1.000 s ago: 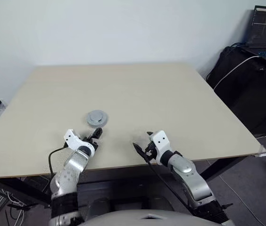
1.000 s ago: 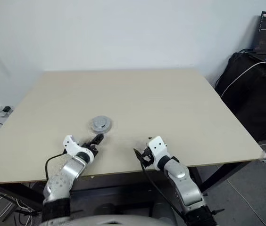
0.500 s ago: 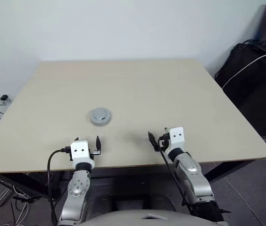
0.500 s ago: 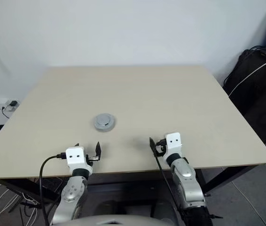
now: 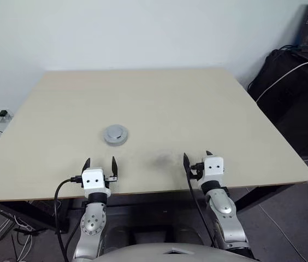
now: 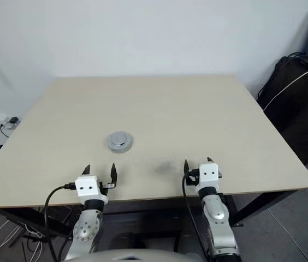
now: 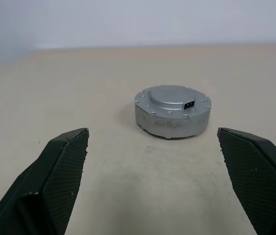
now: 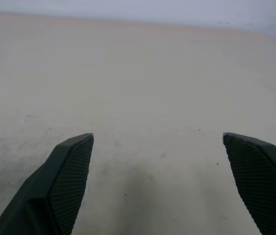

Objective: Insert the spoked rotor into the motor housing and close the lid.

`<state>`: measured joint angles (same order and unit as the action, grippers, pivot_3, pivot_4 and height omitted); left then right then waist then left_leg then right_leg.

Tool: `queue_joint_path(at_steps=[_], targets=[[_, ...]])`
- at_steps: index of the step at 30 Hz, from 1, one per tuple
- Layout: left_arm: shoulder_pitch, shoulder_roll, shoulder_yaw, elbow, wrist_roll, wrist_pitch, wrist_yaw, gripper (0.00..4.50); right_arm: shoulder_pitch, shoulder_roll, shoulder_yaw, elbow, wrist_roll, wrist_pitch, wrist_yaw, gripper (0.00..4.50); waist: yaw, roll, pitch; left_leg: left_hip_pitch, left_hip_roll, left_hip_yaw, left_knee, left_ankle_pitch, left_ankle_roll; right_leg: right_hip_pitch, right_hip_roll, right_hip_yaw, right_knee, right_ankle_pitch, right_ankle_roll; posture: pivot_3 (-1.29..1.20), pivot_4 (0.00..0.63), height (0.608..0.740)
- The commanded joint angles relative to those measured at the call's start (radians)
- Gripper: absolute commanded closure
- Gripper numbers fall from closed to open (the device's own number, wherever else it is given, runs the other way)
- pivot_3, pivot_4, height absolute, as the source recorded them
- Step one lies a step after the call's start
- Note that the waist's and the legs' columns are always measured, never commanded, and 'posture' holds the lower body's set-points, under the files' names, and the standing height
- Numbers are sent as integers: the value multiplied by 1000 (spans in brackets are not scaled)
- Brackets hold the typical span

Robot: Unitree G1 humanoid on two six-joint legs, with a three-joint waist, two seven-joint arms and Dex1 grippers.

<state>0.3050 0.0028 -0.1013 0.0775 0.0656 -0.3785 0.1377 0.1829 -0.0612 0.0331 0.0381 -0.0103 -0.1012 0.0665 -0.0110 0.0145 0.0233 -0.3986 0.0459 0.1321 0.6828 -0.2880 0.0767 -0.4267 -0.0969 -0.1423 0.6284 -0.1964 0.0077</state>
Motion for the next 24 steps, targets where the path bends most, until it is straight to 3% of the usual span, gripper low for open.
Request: queue_joint_path(at_steps=[1, 24], targets=[[-16, -7, 3, -4, 14, -14, -6, 29, -16, 8, -7, -30, 20, -22, 7, 0, 0, 0, 0, 0, 0, 0, 0, 0, 0, 0, 0, 0, 0, 0, 0, 0, 0, 740], [-30, -28, 6, 19, 19, 20, -28, 29, -19, 15, -12, -16, 36, 1, 14, 0, 0, 0, 0, 0, 0, 0, 0, 0, 1, 0, 1, -1, 0, 0, 0, 0, 0, 740]])
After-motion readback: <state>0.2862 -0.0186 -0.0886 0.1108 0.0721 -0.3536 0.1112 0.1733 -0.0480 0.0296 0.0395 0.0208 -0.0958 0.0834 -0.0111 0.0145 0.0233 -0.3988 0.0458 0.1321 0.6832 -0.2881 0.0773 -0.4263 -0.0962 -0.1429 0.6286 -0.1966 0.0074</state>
